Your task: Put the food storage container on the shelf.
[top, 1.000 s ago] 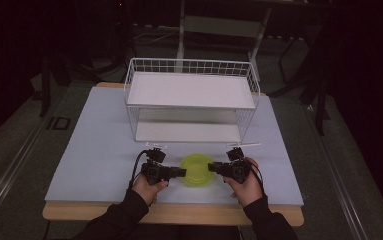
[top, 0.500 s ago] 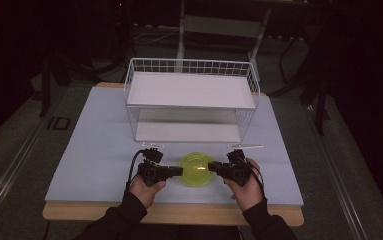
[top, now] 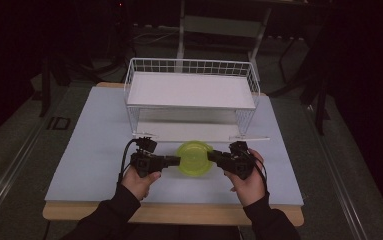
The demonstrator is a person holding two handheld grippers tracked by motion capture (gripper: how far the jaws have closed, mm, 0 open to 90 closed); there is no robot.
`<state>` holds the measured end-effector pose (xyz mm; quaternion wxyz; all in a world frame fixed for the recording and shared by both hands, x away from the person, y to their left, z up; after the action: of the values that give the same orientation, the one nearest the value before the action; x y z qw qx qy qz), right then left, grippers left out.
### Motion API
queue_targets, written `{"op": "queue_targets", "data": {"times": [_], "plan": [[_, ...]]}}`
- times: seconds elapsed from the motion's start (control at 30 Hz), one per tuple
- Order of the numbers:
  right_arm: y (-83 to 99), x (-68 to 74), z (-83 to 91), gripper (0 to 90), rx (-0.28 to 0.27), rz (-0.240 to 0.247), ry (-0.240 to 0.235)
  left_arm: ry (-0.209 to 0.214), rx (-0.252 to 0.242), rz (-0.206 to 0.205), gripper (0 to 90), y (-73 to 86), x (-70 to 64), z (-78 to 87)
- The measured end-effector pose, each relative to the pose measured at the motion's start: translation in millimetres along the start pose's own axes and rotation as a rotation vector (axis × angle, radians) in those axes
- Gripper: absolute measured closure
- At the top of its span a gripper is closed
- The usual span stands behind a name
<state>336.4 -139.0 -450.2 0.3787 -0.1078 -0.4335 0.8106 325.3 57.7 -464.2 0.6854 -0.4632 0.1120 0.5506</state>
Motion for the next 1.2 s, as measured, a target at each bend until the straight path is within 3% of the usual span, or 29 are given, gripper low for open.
{"op": "queue_targets", "data": {"times": [0.47, 0.63, 0.87, 1.2], "plan": [[-47.0, 6.0, 17.4, 80.2, -0.056, 0.032, -0.030, 0.032, -0.034, -0.033, 82.2, -35.1, -15.9, 29.7], [-58.4, 6.3, 20.5, 80.4, -0.061, 0.027, -0.073, 0.040, -0.038, -0.031, 82.2, -42.6, -18.3, 37.0], [-77.5, 2.8, 20.2, 80.3, -0.067, 0.024, -0.063, 0.028, -0.043, -0.035, 82.2, -64.7, -24.5, 45.9], [-123.9, -4.5, 26.1, 80.3, -0.079, 0.025, -0.021, 0.018, -0.074, -0.024, 82.2, -106.7, -36.6, 57.9]]}}
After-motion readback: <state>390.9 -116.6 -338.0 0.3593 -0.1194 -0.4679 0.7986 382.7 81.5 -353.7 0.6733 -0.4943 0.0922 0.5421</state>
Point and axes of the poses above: each handheld gripper's, and its own axes: z roughly backward along the jaws, y roughly out of its underside, x roughly to its left, the point moved 6 cm from there along -z, roughly forward along the jaws, and after that the axes turned 11 degrees about z, right-handed, at the moved point
